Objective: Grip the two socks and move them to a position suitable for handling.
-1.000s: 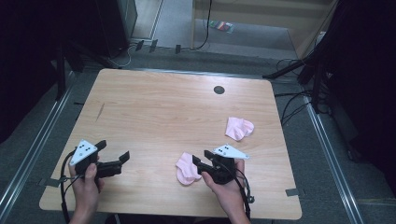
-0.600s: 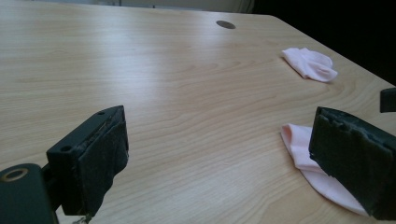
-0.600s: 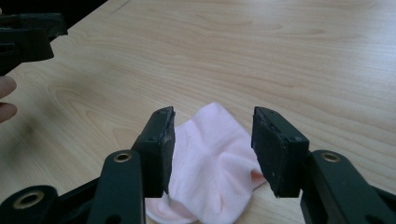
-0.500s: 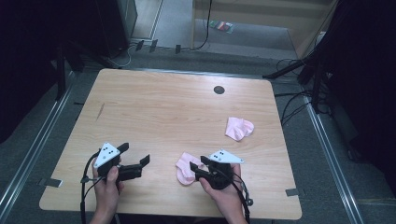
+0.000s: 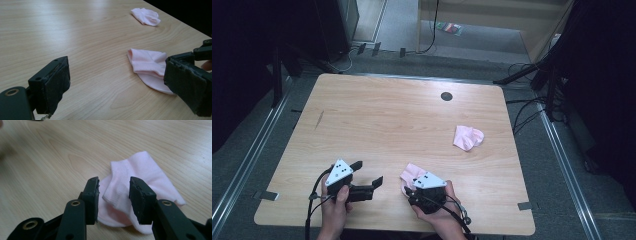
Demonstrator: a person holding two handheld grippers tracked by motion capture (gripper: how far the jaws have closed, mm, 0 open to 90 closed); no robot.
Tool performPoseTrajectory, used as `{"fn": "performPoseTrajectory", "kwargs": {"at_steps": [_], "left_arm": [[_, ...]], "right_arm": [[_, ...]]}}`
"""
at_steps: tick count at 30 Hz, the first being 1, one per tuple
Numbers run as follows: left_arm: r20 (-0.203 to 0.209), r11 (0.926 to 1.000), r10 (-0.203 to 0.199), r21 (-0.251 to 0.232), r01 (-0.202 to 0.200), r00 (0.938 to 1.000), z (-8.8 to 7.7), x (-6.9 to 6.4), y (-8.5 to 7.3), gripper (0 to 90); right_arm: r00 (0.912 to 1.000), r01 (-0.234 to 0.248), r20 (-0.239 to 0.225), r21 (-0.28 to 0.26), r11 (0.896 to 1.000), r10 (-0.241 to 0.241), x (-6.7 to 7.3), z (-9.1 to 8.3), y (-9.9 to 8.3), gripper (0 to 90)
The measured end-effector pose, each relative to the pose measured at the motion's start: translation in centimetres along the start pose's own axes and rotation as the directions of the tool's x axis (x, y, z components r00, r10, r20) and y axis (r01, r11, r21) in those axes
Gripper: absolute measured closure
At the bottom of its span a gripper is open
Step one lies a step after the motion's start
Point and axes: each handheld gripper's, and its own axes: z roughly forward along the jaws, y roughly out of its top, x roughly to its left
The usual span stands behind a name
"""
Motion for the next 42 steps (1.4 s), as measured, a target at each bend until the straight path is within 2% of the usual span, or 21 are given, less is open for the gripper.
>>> {"fn": "performPoseTrajectory", "kwargs": {"at_steps": [2,5,7,12,14,15,17,19,21,23,24,27,28,31,33,37,38,39,41,42], "left_arm": [[0.007,1.0000,0.003,0.005,-0.003,1.0000,0.1,-0.1,-0.1,7.4],[0.020,0.9999,0.001,0.013,-0.002,0.9998,0.3,-0.4,-0.2,7.8],[0.020,0.9999,0.009,0.014,-0.009,0.9998,0.4,-0.6,-0.2,9.4],[0.049,0.9987,0.018,0.046,-0.020,0.9987,1.2,-1.5,-0.4,12.4],[0.065,0.9977,0.025,0.061,-0.029,0.9976,1.5,-2.1,-0.4,12.8],[0.080,0.9966,0.035,0.072,-0.041,0.9962,1.8,-2.7,-0.5,13.8],[0.091,0.9958,0.036,0.081,-0.043,0.9952,2.0,-3.1,-0.5,13.8],[0.094,0.9943,0.041,0.094,-0.050,0.9947,2.6,-3.8,-0.6,13.7],[0.134,0.9922,0.043,0.110,-0.058,0.9900,3.1,-4.5,-0.6,13.5],[0.147,0.9867,0.073,0.133,-0.093,0.9864,3.7,-5.3,-0.6,14.5],[0.141,0.9838,0.085,0.145,-0.106,0.9863,4.1,-5.7,-0.6,14.5],[0.134,0.9773,0.097,0.174,-0.120,0.9862,5.1,-6.5,-0.5,24.7],[0.121,0.9758,0.097,0.184,-0.119,0.9878,5.4,-6.6,-0.4,28.1],[0.114,0.9717,0.100,0.203,-0.122,0.9885,6.1,-6.8,-0.3,43.8],[0.115,0.9668,0.116,0.215,-0.139,0.9866,6.4,-6.8,-0.3,53.2],[0.099,0.9591,0.116,0.248,-0.137,0.9884,7.0,-6.3,-0.3,65.9],[0.092,0.9543,0.125,0.262,-0.145,0.9879,7.0,-6.1,-0.4,68.5],[0.095,0.9514,0.126,0.271,-0.147,0.9875,7.1,-5.9,-0.5,75.5],[0.110,0.9442,0.125,0.292,-0.152,0.9861,7.2,-5.6,-0.6,78.3],[0.110,0.9451,0.124,0.290,-0.151,0.9862,7.1,-5.4,-0.6,82.1]], "right_arm": [[0.9999,0.007,0.010,0.010,1.000,-0.007,0.1,0.1,-0.1,64.0],[0.9997,0.011,0.024,0.019,1.000,-0.011,0.0,0.3,-0.3,77.3],[0.9997,-0.015,0.018,0.011,1.000,0.015,-0.3,0.2,-0.2,82.9],[0.9947,-0.102,-0.011,-0.016,0.995,0.102,-1.1,-0.4,0.0,86.1],[0.9895,-0.142,-0.028,-0.036,0.989,0.141,-1.5,-0.7,0.2,86.3],[0.9835,-0.178,-0.042,-0.057,0.982,0.176,-1.8,-1.1,0.4,86.3],[0.9808,-0.192,-0.048,-0.067,0.979,0.189,-2.0,-1.3,0.5,86.3],[0.9726,-0.229,-0.061,-0.083,0.970,0.224,-2.4,-1.6,0.7,86.4],[0.9666,-0.252,-0.072,-0.088,0.964,0.246,-2.6,-1.8,0.7,86.4],[0.9590,-0.279,-0.078,-0.101,0.955,0.272,-2.9,-2.0,0.8,86.4],[0.9590,-0.279,-0.078,-0.101,0.955,0.272,-2.9,-2.0,0.8,86.4],[0.9530,-0.298,-0.089,-0.106,0.949,0.290,-3.1,-2.3,0.9,86.3],[0.9502,-0.306,-0.095,-0.110,0.946,0.297,-3.2,-2.3,1.0,86.3],[0.9455,-0.319,-0.105,-0.114,0.941,0.308,-3.3,-2.5,1.1,86.4],[0.9423,-0.328,-0.113,-0.116,0.938,0.315,-3.4,-2.7,1.1,86.3],[0.9347,-0.348,-0.124,-0.125,0.929,0.333,-3.8,-3.0,1.1,86.3],[0.9308,-0.358,-0.126,-0.126,0.925,0.343,-3.9,-3.1,1.1,86.3],[0.9261,-0.370,-0.130,-0.129,0.920,0.354,-4.1,-3.4,1.1,86.3],[0.9246,-0.373,-0.133,-0.133,0.918,0.357,-4.3,-3.5,1.1,86.3],[0.9219,-0.381,-0.134,-0.139,0.914,0.364,-4.4,-3.6,1.1,86.3]]}}
